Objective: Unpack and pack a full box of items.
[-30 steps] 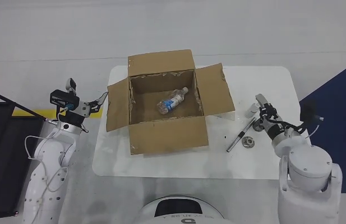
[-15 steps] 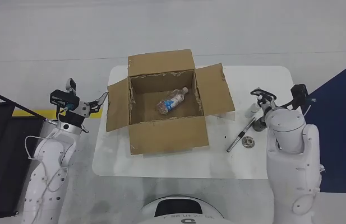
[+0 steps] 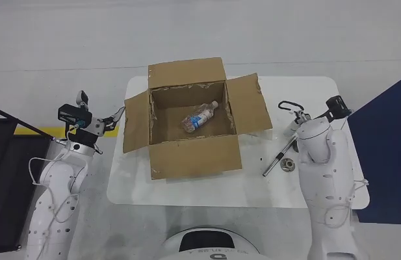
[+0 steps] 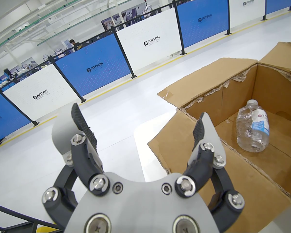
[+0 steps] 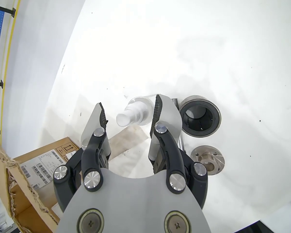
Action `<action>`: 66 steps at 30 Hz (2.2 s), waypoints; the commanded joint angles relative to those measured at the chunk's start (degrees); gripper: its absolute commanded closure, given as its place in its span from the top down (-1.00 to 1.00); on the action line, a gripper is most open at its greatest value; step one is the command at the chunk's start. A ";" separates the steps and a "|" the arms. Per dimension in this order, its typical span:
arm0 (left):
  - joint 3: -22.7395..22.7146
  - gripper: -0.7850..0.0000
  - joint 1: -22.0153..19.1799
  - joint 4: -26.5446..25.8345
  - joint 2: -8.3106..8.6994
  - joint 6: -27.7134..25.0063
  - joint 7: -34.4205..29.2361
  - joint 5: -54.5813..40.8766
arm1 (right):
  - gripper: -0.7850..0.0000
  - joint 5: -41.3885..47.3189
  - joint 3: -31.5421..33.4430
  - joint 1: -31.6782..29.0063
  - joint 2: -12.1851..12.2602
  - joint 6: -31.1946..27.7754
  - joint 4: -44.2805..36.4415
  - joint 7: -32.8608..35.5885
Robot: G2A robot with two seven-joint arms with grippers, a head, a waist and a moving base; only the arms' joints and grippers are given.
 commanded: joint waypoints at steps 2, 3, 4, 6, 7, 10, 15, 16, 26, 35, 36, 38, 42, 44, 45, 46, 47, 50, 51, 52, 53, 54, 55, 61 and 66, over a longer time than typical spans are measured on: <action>0.00 1.00 0.00 0.00 0.00 0.00 0.00 0.00 | -0.06 -1.07 -0.24 0.11 -0.16 0.00 0.47 0.00; 0.00 1.00 0.00 0.00 0.00 0.00 0.00 0.00 | -0.06 -1.31 -0.36 0.09 -0.24 0.00 0.68 0.00; 0.00 1.00 0.00 0.00 0.00 0.00 0.00 0.00 | -0.07 -1.36 -0.41 0.10 -0.32 0.00 0.75 0.00; 0.00 1.00 0.00 0.00 0.00 0.00 0.00 0.00 | -0.08 -1.74 -0.48 -0.05 -0.47 0.00 0.98 0.00; 0.00 1.00 0.00 0.00 0.00 0.00 0.00 0.00 | -0.11 -2.05 -0.53 -0.12 -0.55 0.00 1.00 0.00; 0.00 1.00 0.00 0.00 0.00 0.00 0.00 0.00 | -0.21 -2.69 -0.64 -0.41 -0.78 0.00 1.03 0.00; 0.00 1.00 0.00 0.00 0.00 0.00 0.00 0.00 | -0.52 -2.73 -0.87 -1.27 -1.09 0.00 0.04 0.00; 0.00 1.00 0.00 0.00 0.00 0.00 0.00 0.00 | -0.58 -2.95 -0.82 -1.44 -1.13 0.00 -0.10 0.00; 0.00 1.00 0.00 0.00 0.00 0.00 0.00 0.00 | -1.00 -4.43 -0.81 -3.23 -1.51 0.00 -2.22 0.00; 0.00 1.00 0.00 0.00 0.00 0.00 0.00 0.00 | -1.00 -5.09 0.48 -6.49 -1.90 0.00 -8.57 0.00; 0.00 1.00 0.00 0.00 0.00 0.00 0.00 0.00 | -1.00 -4.98 0.60 -6.95 -1.94 0.00 -9.64 0.00; 0.00 1.00 0.00 0.00 0.00 0.00 0.00 0.00 | -1.00 -4.47 0.79 -8.07 -1.99 -0.10 -12.76 0.10; 0.00 1.00 0.00 0.00 0.00 0.00 0.00 0.00 | -1.00 -2.07 1.45 -11.68 -2.09 -0.90 -21.96 0.45; 0.00 1.00 0.00 0.00 0.00 0.00 0.00 0.00 | -1.00 0.21 1.64 -14.08 -2.20 -2.47 -27.43 0.04; 0.00 1.00 0.00 0.00 0.00 0.00 0.00 0.00 | -1.00 1.34 1.71 -15.23 -2.26 -3.40 -30.24 -0.60; 0.00 1.00 0.00 0.00 0.00 0.00 0.00 0.00 | -1.00 2.50 1.71 -16.43 -2.33 -4.24 -32.33 -1.28; 0.00 1.00 0.00 0.00 0.00 0.00 0.00 0.00 | -1.00 3.44 1.57 -17.55 -2.39 -5.24 -34.08 -2.12; 0.00 1.00 0.00 0.00 0.00 0.00 0.00 0.00 | -1.00 6.58 -0.25 -17.62 -2.62 -10.10 -34.08 -6.11; 0.00 1.00 0.00 0.00 0.00 0.00 0.00 0.00 | -1.00 7.12 -1.16 -17.54 -2.67 -11.45 -34.08 -7.26; 0.00 1.00 0.00 0.00 0.00 0.00 0.00 0.00 | -1.00 7.23 -2.18 -17.44 -2.72 -12.37 -34.08 -8.24; 0.00 1.00 0.00 0.00 0.00 0.00 0.00 0.00 | -1.00 7.15 -3.59 -17.05 -2.75 -13.60 -34.08 -9.01; 0.00 1.00 0.00 0.00 0.00 0.00 0.00 0.00 | -1.00 6.72 -5.06 -16.69 -2.76 -14.37 -34.08 -9.47; 0.00 1.00 0.00 0.00 0.00 0.00 0.00 0.00 | -1.00 5.93 -6.97 -15.96 -2.74 -15.63 -34.08 -9.26; 0.00 1.00 0.00 0.00 0.00 0.00 0.00 0.00 | -1.00 -5.48 -22.07 -10.92 -2.92 -16.46 -34.08 -6.65; 0.00 1.00 0.00 0.00 0.00 0.00 0.00 0.00 | -1.00 -18.08 -34.13 -8.80 -3.28 -14.52 -34.08 1.79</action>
